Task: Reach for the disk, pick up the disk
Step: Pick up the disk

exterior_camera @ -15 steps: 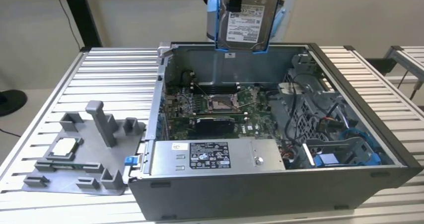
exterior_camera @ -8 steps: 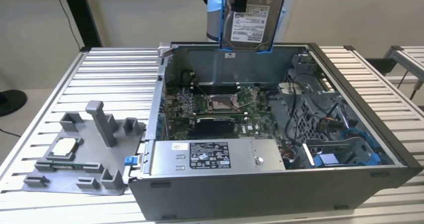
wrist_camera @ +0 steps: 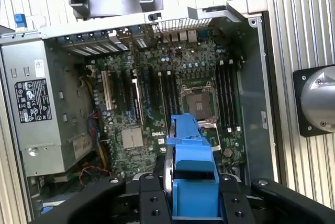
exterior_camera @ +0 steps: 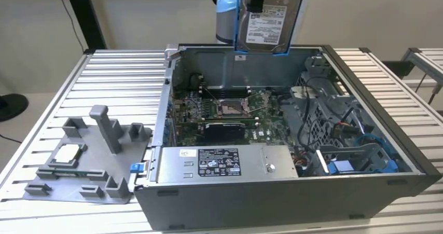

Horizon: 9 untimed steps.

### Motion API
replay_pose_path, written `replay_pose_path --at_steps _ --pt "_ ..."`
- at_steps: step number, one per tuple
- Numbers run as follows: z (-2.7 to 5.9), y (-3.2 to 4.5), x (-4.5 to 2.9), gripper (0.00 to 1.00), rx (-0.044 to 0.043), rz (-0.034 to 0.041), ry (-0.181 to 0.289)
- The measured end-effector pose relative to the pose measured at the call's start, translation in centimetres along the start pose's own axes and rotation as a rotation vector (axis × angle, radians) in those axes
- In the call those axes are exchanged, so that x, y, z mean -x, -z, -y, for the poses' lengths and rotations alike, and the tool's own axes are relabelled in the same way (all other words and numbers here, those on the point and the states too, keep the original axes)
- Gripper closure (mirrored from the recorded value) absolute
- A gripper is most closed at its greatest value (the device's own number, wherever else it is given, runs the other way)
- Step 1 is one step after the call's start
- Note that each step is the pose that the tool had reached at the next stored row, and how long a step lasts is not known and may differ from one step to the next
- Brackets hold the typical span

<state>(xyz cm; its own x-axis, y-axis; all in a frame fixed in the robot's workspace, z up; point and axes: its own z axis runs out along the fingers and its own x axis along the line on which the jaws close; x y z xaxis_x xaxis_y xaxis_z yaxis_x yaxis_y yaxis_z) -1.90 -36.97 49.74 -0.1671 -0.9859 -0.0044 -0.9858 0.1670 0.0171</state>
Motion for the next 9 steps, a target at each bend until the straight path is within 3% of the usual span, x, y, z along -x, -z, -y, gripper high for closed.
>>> replay_pose_path --at_steps 9 --pt "1.21 0.02 0.20 1.00 0.0000 0.0000 0.000"
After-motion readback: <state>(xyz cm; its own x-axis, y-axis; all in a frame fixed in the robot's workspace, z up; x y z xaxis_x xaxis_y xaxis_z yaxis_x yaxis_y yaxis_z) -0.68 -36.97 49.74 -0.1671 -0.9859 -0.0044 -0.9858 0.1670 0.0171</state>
